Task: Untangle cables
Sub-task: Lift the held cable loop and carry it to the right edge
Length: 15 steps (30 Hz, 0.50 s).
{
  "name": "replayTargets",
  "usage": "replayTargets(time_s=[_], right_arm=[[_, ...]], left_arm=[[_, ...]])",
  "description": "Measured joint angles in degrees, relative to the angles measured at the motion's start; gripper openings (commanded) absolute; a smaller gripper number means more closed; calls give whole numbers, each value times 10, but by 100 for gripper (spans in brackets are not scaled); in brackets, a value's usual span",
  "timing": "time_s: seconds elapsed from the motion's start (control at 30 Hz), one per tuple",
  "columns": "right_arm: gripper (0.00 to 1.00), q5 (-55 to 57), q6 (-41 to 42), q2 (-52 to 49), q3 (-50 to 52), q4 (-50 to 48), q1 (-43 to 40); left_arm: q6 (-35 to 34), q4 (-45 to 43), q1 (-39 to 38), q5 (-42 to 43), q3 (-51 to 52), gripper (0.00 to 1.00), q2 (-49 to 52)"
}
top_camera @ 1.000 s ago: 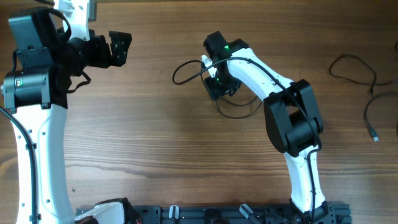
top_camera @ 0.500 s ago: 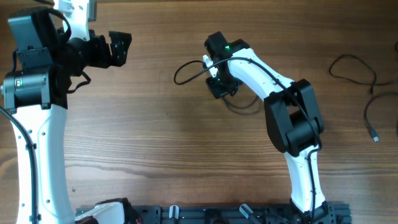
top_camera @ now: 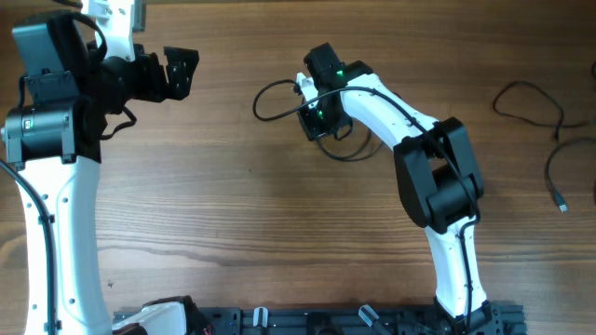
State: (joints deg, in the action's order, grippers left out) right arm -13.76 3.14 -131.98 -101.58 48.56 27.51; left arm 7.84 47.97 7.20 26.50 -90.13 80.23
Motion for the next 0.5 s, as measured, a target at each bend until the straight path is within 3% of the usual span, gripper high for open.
replayTargets(time_s=[0.5], right_arm=[[5, -12, 33, 7, -195, 49, -10]], left_arm=[[9, 5, 0, 2, 0, 100, 0]])
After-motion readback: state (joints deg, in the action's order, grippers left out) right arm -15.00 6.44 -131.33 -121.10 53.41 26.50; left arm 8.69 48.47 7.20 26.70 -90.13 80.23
